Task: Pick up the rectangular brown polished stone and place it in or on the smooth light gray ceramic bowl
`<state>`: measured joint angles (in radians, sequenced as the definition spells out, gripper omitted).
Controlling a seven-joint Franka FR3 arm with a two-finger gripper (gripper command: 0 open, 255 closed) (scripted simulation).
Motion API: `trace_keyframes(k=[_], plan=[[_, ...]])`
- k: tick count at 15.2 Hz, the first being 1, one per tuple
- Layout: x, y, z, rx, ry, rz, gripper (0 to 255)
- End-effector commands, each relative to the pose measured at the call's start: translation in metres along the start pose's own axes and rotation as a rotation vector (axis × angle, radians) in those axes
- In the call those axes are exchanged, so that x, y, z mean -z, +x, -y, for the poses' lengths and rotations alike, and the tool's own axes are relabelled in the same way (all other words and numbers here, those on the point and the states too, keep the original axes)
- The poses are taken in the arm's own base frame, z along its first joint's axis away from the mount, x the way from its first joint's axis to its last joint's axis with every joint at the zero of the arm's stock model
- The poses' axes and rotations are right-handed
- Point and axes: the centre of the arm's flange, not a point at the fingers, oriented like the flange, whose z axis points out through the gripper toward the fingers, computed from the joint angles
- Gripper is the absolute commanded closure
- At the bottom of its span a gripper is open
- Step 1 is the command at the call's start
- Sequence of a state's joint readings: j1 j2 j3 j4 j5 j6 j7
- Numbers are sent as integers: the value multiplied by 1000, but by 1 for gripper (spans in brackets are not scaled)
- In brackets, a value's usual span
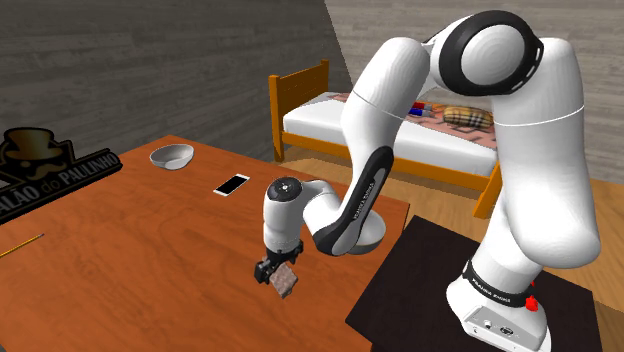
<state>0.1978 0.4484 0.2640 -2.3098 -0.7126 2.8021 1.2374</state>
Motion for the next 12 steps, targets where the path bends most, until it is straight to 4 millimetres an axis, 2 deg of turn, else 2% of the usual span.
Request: trace_keyframes(k=[1,7,8,12], plan=[[-3,-1,0,0,0,0,0],[-3,-1,0,0,0,0,0],[-3,-1,0,0,0,0,255],[-3,-1,0,0,0,0,255]])
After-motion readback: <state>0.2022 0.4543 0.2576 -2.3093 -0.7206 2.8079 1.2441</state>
